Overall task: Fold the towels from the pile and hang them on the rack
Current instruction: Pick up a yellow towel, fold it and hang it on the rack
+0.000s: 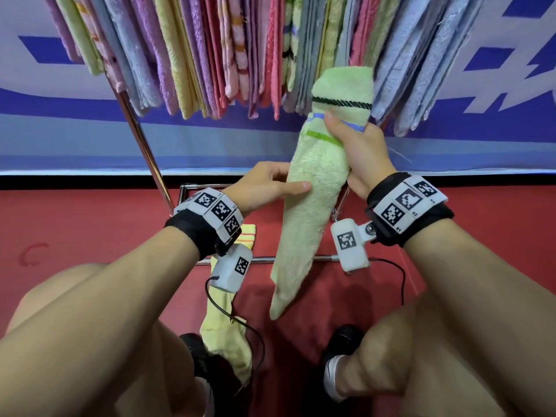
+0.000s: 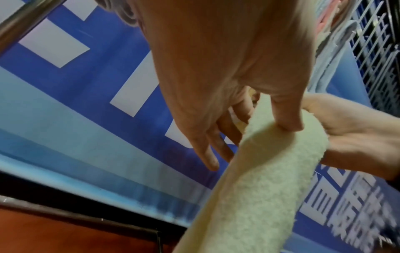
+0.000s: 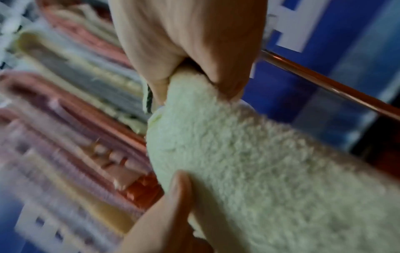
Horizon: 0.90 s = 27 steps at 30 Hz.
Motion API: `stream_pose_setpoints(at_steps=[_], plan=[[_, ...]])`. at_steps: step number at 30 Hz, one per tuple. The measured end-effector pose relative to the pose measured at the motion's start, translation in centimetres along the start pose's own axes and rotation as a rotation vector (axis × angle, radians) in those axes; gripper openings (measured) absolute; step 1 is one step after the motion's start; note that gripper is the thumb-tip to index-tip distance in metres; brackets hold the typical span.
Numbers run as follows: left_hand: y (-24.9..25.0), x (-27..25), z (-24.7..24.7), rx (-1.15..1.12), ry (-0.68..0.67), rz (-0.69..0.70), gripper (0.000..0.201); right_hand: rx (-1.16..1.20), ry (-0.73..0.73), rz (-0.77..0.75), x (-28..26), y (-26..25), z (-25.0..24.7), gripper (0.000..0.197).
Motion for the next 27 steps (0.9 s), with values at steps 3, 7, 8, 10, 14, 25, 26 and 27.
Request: stream_pose_setpoints(at_steps=[3,7,8,10,14,25,26,27], plan=[[0.6,-0.3,1.2,0.17,-0.069,0.096,0.03,0.034,0.035,0.208,1.0,2.9,-1.3,0.032],[1.0,-1.0,2.3,0.236,-0.129,0.108,0.029,0.04,0.031,0.371,1.5,5.2,-2.0,0.043],[1.2,-1.0,1.9,0.239,-0.08,0.111,0.027,0.096,-0.012,0.401,1.4,5.3,-1.8,0.046],[1.8,-0.7,0.1,0.218,0.115,0.134,0.026,0.257,-0.204,0.491,0.3,5.4,-0.5,0.07],[2.8,-0.6,-4.0,0.002,0.518,0.199,0.028,0.06,-0.435,0.512,-2.9,7.0,1.5,0.09],[-1.4,0.2,-1.9,0.09,0.155,-0.091,0.029,0.137,-0.129,0.177,-1.0,5.3,1.3,0.039],[-1.4,0.1,-1.9,0.114,0.156,-0.066,0.025,0.128,-0.102,0.171,-0.7,5.3,1.1,0.038],[-1.6,0.0,-2.0,0.115,0.162,-0.053,0.025,0.124,-0.07,0.167,-0.6,5.1,0.9,0.037]])
Point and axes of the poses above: each hand's wrist, its own x-axis towards the middle knuckle, its own z-axis out of the palm, y = z × x, the point moved 6 cm from there along x, towards the middle knuckle, and after that the axes turned 4 degrees about z, right-handed, at the moved point
